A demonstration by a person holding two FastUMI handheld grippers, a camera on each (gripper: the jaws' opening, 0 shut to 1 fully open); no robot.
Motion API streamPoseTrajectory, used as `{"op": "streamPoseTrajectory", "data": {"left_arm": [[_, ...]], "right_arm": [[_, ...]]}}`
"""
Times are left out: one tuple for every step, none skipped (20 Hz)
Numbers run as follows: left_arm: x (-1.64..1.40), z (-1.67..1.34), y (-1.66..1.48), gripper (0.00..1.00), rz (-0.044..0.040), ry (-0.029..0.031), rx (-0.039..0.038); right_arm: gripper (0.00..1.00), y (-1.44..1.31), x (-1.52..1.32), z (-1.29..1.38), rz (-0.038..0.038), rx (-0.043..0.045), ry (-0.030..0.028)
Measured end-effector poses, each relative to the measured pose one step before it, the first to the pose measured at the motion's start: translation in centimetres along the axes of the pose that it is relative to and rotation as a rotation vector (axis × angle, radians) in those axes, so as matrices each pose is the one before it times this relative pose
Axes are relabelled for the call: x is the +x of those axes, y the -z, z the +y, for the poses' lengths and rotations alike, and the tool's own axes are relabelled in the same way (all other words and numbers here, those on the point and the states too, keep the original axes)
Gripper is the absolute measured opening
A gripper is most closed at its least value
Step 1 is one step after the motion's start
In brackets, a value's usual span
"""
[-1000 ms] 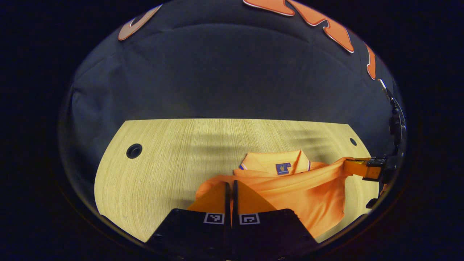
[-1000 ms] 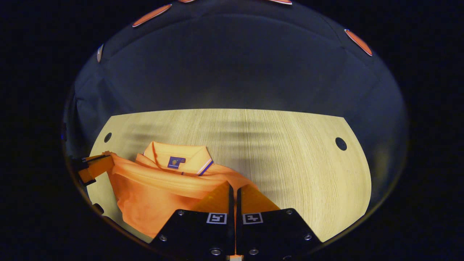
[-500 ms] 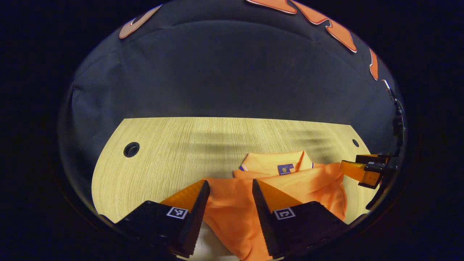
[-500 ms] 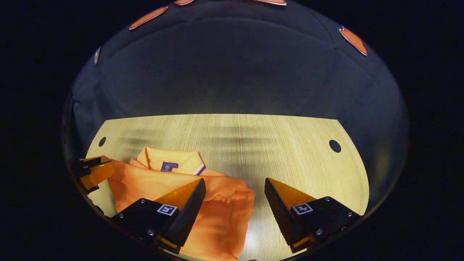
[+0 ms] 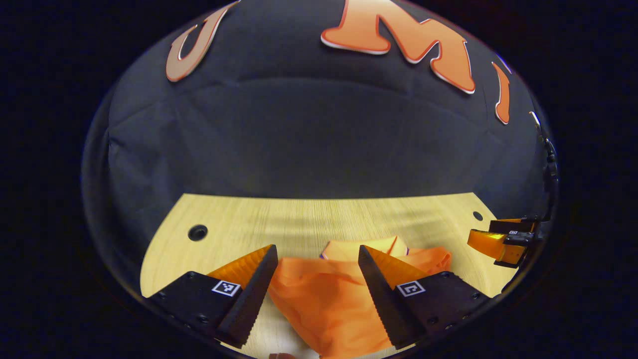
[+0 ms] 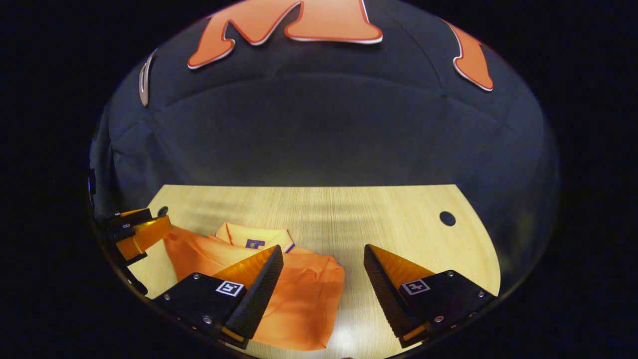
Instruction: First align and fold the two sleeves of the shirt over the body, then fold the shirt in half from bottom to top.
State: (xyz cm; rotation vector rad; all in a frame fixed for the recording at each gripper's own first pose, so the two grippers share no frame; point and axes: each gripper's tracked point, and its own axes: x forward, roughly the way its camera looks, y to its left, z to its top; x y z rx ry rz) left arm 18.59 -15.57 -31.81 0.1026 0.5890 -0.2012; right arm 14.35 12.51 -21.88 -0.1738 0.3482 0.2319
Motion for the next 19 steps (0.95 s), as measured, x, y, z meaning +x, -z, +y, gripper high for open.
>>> {"op": "streamPoseTrajectory", "data": {"left_arm": [[-1.098, -0.207, -1.613, 0.98, -0.04136, -0.00324, 0.01135], [-1.291, -0.314, -1.947, 0.98, -0.04289, -0.00061, 0.00552], [-1.327, -0.567, -1.462, 0.98, -0.04226, 0.00400, -0.00390], [-1.380, -0.638, -1.646, 0.98, -0.03642, 0.00869, -0.00596], [-1.387, -0.386, -1.413, 0.98, -0.03427, 0.00063, -0.00167], [-1.410, -0.386, -1.515, 0.98, -0.03334, -0.00170, 0.00539], [-1.469, -0.524, -1.372, 0.98, -0.02771, -0.00241, 0.00819], [-1.604, -0.416, -1.306, 0.98, -0.02853, -0.00093, 0.00322], [-1.508, -0.461, -0.747, 0.98, -0.02513, -0.00016, -0.00210], [-1.655, -0.356, -0.871, 0.98, -0.02333, -0.00131, -0.00730], [-1.658, -0.481, -0.639, 0.98, -0.01253, 0.00029, -0.01012], [-1.341, -0.587, -0.438, 0.98, -0.00513, 0.00170, -0.01125], [-1.527, -0.642, -0.552, 0.98, -0.01423, 0.00065, -0.00920], [-1.493, -0.209, -0.461, 0.98, -0.01732, -0.00516, -0.00148], [-1.428, -0.162, -0.356, 0.98, -0.02369, -0.01235, 0.01023], [-1.336, -0.022, -0.564, 0.98, -0.02274, -0.01585, 0.00991], [-1.323, -0.219, -0.120, 0.98, -0.01241, -0.01131, -0.00356], [-1.273, -0.474, 0.072, 0.98, 0.00455, 0.00174, -0.01742], [-1.269, -0.532, 0.321, 0.98, 0.01140, 0.00962, -0.02302]], "right_arm": [[0.99, -0.836, -1.293, -0.172, -0.02907, 0.00292, -0.00446], [0.99, -1.133, -1.554, -0.195, -0.02998, 0.00561, -0.00683], [0.99, -1.079, -1.451, -0.148, -0.03034, 0.00492, -0.00869], [0.99, -0.974, -1.590, -0.163, -0.03466, 0.00128, -0.00704], [0.99, -1.091, -1.527, -0.092, -0.03801, -0.00438, -0.00664], [0.99, -1.024, -1.658, -0.074, -0.03477, -0.00905, -0.00469], [0.99, -1.013, -1.785, -0.139, -0.03376, -0.00849, -0.00609], [0.99, -0.784, -1.580, 0.216, -0.03156, -0.00840, -0.01172], [0.99, -0.872, -1.652, 0.241, -0.03000, -0.00866, -0.01727], [0.98, -0.958, -2.181, 0.191, -0.02991, -0.01319, -0.02146], [0.99, -0.626, -1.958, 0.077, -0.01851, -0.01143, -0.00788], [0.99, -0.475, -1.808, -0.048, -0.02426, -0.00529, -0.00553], [0.99, -0.453, -1.501, 0.323, -0.03055, -0.00523, -0.01762], [0.98, -0.118, -1.171, 0.285, -0.02333, -0.00560, -0.01190], [0.98, 0.295, -1.199, 0.103, -0.00718, -0.00022, -0.00967], [0.98, 0.346, -1.187, 0.153, -0.00205, 0.00537, -0.00995], [0.98, 0.100, -1.059, 0.111, -0.00505, 0.00900, 0.00222], [0.98, 0.204, -1.065, -0.159, 0.00074, 0.01109, 0.01255], [0.98, 0.195, -0.945, -0.115, -0.00183, 0.01278, 0.01474]]}}
